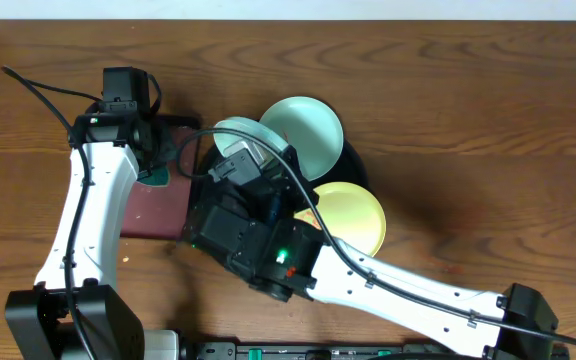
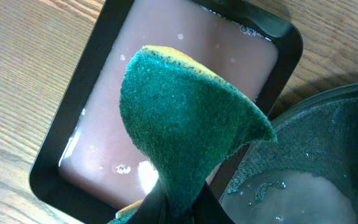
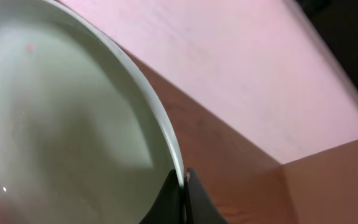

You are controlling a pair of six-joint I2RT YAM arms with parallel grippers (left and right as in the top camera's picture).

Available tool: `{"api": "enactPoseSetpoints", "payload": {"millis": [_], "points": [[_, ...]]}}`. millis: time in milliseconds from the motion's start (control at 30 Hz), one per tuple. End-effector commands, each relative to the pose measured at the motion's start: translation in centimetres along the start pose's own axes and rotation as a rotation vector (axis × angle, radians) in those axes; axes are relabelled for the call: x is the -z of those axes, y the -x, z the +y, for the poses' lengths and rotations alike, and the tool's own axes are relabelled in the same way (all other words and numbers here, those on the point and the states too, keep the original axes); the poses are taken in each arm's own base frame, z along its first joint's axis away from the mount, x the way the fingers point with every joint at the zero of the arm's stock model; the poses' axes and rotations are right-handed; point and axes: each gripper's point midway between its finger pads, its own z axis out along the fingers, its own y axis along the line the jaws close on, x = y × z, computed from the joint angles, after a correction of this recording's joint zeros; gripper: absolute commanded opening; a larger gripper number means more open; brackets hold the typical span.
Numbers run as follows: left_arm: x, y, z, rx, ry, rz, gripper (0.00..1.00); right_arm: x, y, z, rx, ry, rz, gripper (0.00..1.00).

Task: Clean dirty plates on tray and stack at the side
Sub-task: 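Lift the top green plate with the right gripper and place it on the table right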

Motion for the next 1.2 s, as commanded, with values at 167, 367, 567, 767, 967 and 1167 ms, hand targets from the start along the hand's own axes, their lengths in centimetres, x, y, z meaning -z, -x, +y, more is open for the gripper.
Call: {"api": "enactPoseSetpoints", "payload": {"millis": [167, 367, 567, 767, 967, 1167], "points": [[-0.4, -0.3, 0.4, 0.017, 0.018, 0.01, 0.08, 1.1, 1.5, -3.0, -0.042, -0.107, -0.049, 0.01], [-0.4, -0.3, 0.4, 0.017, 0.018, 0.012, 0.07, 0.6, 1.2, -1.9, -0.044, -0.037, -0.027, 0.01], [-0.5, -0.4, 0.4, 0.016, 0.02, 0.017, 0.07, -0.5, -0.5, 2.4, -0.048, 0.254, 0.074, 0.01], [-1.0, -1.0, 0.5, 0.013, 0.025, 0.035, 0.07, -3.5, -2.5, 4.0, -0.179, 0.482, 0.232, 0.01], [-1.3, -1.3, 0.5, 0.011, 0.029, 0.044, 0.07, -7.6, -4.5, 2.6, -0.354, 0.652, 0.383, 0.01], [-1.4, -1.0, 0.4, 0.021, 0.024, 0.031, 0.07, -11.4, -6.5, -1.2, -0.661, 0.81, 0.528, 0.01]]}}
